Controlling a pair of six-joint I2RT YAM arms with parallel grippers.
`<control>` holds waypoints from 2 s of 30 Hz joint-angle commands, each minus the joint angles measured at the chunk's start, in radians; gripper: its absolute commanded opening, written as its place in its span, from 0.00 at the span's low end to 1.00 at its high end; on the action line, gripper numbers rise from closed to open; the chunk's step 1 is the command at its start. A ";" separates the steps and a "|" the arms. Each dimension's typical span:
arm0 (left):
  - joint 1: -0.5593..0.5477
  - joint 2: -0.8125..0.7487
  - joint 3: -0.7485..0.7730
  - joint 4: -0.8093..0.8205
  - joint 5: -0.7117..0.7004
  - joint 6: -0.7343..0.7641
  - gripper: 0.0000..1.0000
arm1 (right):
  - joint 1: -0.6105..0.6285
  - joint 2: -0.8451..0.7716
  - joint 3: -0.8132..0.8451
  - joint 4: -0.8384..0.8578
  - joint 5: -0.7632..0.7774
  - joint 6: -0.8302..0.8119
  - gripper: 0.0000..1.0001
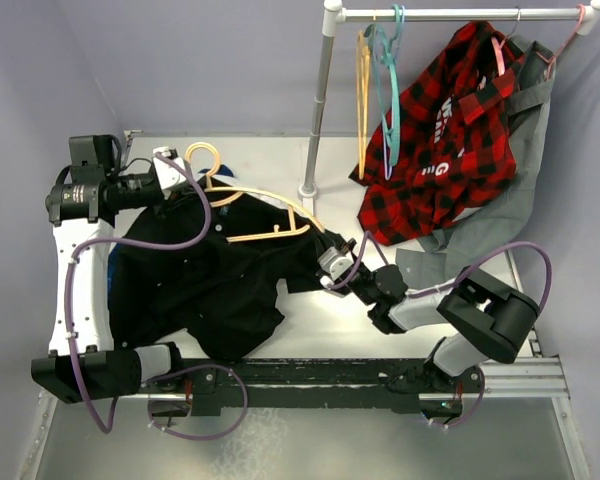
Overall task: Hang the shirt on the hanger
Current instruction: Hang the shirt on the hanger.
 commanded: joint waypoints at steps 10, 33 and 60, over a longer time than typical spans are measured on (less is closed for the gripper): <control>0.081 -0.090 -0.021 0.420 -0.414 0.125 0.00 | -0.134 -0.029 -0.101 0.243 0.319 0.002 0.00; -0.018 -0.025 -0.210 0.304 -0.252 0.005 0.00 | -0.132 0.004 -0.113 0.242 0.228 0.119 0.00; -0.069 -0.079 -0.421 0.496 -0.187 -0.429 0.00 | 0.163 -0.761 0.046 -1.201 0.183 0.540 1.00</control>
